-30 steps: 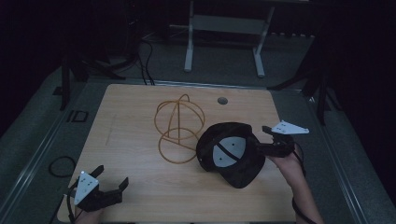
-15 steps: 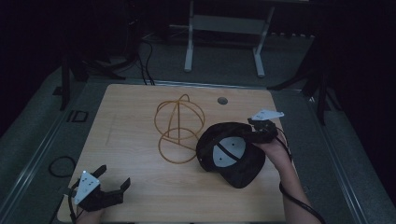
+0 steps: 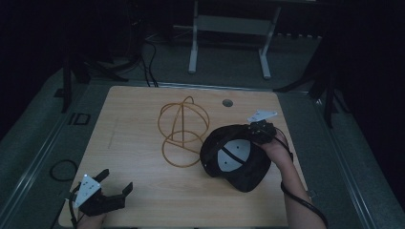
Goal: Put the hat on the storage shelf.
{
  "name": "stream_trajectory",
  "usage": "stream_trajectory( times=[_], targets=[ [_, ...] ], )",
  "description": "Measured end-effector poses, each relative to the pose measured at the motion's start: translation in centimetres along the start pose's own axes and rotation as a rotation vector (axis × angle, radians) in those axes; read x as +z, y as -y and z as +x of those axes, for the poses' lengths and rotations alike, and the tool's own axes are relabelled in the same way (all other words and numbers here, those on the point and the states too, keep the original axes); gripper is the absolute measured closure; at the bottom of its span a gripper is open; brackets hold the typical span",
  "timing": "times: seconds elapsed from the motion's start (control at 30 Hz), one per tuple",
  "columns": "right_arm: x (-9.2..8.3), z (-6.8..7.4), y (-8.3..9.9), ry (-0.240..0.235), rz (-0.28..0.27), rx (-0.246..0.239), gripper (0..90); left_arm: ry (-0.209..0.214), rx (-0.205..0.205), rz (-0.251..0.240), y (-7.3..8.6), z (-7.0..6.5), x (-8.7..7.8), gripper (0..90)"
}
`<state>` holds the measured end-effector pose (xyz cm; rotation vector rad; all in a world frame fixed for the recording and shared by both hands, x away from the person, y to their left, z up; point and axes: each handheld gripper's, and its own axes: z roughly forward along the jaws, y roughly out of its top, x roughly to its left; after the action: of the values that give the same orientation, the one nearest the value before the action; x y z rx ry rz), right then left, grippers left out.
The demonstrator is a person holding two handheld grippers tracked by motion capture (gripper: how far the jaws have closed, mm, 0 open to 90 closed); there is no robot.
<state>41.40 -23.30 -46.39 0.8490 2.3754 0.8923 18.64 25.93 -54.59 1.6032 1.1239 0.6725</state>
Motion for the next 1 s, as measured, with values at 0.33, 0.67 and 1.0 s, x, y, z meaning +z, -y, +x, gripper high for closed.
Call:
stream_trajectory(
  times=[0.33,0.67,1.0],
  targets=[
    [-1.5,-0.6,0.6,-0.065,-0.038,0.013,87.8,0.009,-0.003,0.001,0.0,0.0,0.0,1.1],
    [-5.3,-1.3,2.3,-0.036,-0.127,0.153,87.8,0.008,-0.008,-0.002,-0.3,-0.1,-0.2,1.1],
    [-8.5,-1.4,2.9,0.024,-0.178,0.198,87.8,0.089,0.007,0.012,-0.7,-2.5,0.7,1.0]
  ],
)
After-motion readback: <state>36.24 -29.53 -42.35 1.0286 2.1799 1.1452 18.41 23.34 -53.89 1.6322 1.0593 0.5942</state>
